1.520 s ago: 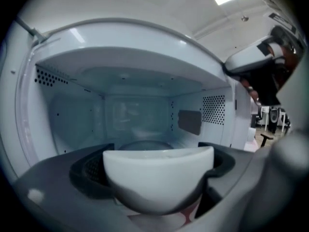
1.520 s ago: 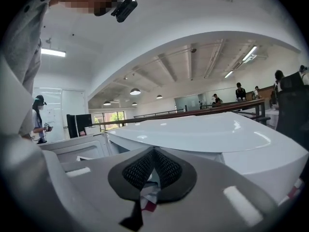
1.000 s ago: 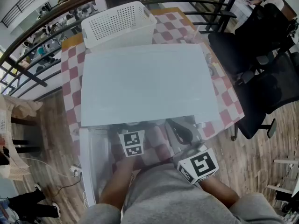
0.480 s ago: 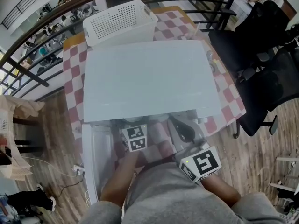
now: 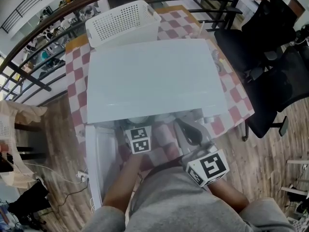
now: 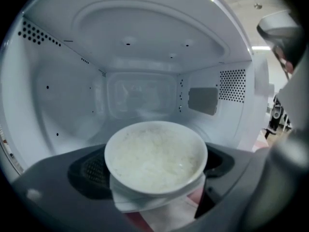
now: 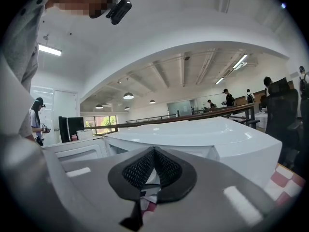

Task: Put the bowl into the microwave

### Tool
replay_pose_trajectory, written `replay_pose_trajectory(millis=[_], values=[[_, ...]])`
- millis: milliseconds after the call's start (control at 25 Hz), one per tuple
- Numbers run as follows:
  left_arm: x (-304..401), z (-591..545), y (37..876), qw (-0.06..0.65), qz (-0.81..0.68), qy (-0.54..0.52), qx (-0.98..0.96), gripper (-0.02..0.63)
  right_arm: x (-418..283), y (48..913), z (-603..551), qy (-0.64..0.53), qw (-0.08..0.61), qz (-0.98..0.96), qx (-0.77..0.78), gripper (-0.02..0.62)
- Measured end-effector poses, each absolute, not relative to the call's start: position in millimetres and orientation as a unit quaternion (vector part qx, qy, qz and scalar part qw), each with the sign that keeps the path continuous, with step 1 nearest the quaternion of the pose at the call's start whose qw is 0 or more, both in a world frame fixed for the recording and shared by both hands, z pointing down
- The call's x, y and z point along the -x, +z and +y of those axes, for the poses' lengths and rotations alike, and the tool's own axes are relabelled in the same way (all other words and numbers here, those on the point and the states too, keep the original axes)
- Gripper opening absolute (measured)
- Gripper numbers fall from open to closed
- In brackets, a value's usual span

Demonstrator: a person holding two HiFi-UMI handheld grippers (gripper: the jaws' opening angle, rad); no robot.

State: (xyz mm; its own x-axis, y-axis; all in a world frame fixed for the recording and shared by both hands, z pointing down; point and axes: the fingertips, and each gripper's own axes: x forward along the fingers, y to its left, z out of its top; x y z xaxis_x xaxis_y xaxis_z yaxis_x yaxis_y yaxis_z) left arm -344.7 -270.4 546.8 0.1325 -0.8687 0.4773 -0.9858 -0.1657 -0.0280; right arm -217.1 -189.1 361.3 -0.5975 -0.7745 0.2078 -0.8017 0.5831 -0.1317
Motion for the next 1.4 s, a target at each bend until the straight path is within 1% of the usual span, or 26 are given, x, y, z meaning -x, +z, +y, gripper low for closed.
replay_pose_trajectory(millis=[360, 520, 800, 920, 1000, 1120, 1200, 1280, 1320, 1400], values=[[359.2, -251.1, 531.1, 0.160, -0.641, 0.176, -0.730, 0.536, 203.8, 350.2, -187.0, 0.087, 0.063, -0.891, -0.440, -0.003], [358.7, -233.0, 518.9, 0.154, -0.646, 0.167, -0.729, 0.538, 191.2, 350.2, -186.4, 0.088, 0.066, -0.887, -0.448, -0.003], [346.9, -199.3, 476.7, 0.130, -0.654, 0.118, -0.736, 0.529, 168.9, 344.7, -185.2, 0.083, 0.062, -0.881, -0.461, -0.003], [342.2, -188.2, 460.6, 0.110, -0.651, 0.104, -0.744, 0.452, 162.6, 346.2, -182.4, 0.082, 0.065, -0.879, -0.466, -0.003], [342.2, -182.4, 446.7, 0.098, -0.655, 0.090, -0.744, 0.367, 159.8, 347.1, -181.0, 0.083, 0.066, -0.878, -0.467, -0.003], [344.1, -173.8, 427.1, 0.080, -0.664, 0.082, -0.739, 0.223, 158.4, 348.4, -179.4, 0.087, 0.069, -0.879, -0.464, -0.003], [345.3, -168.0, 421.2, 0.082, -0.668, 0.080, -0.735, 0.148, 159.7, 349.5, -178.7, 0.087, 0.072, -0.882, -0.457, -0.003], [347.1, -162.5, 418.8, 0.090, -0.674, 0.076, -0.729, 0.042, 162.0, 350.3, -178.9, 0.087, 0.075, -0.887, -0.448, -0.003], [347.3, -159.9, 417.8, 0.093, -0.676, 0.073, -0.727, 0.014, 162.8, 350.2, -179.2, 0.086, 0.077, -0.889, -0.444, -0.003], [345.3, -154.3, 416.0, 0.095, -0.680, 0.072, -0.723, 0.011, 162.8, 350.3, -178.6, 0.084, 0.079, -0.893, -0.435, -0.003]])
